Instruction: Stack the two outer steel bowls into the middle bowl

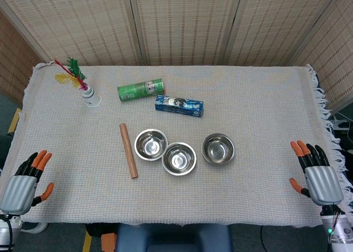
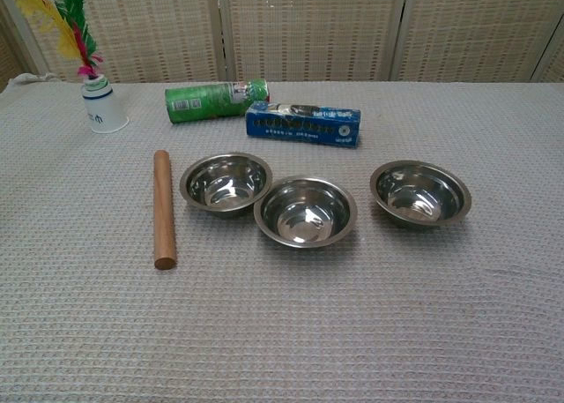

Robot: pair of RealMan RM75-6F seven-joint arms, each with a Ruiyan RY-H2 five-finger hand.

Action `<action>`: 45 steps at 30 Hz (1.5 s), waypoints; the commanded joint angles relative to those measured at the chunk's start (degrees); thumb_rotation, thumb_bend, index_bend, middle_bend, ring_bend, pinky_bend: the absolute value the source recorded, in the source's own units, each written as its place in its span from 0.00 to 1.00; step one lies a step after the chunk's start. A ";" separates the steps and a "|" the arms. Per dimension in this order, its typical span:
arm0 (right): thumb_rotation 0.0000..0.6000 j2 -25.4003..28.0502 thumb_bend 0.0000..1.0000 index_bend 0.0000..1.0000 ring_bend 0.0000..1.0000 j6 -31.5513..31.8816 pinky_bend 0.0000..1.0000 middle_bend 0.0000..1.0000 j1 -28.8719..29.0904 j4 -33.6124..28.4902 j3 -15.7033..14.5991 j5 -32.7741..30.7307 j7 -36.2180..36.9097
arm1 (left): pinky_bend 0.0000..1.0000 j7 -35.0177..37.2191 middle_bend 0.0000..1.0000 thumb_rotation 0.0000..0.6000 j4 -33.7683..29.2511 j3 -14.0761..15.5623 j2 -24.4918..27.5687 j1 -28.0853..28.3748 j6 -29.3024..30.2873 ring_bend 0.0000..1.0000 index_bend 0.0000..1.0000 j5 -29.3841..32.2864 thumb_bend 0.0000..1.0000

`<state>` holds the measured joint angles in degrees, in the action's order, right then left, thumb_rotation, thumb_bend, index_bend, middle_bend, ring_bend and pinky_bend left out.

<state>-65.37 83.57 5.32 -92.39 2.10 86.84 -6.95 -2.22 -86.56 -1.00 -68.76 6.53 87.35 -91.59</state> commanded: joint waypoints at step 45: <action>1.00 2.18 0.15 0.00 0.00 -4.56 0.00 0.01 -0.04 -2.83 1.00 -6.70 -0.85 | 0.13 -1.22 0.06 1.00 29.20 -5.26 -34.92 29.34 -22.99 0.00 0.33 0.49 0.39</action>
<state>-63.22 79.04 5.27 -95.20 3.09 80.17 -7.80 -4.29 -58.39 -6.55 -102.92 35.32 63.80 -90.53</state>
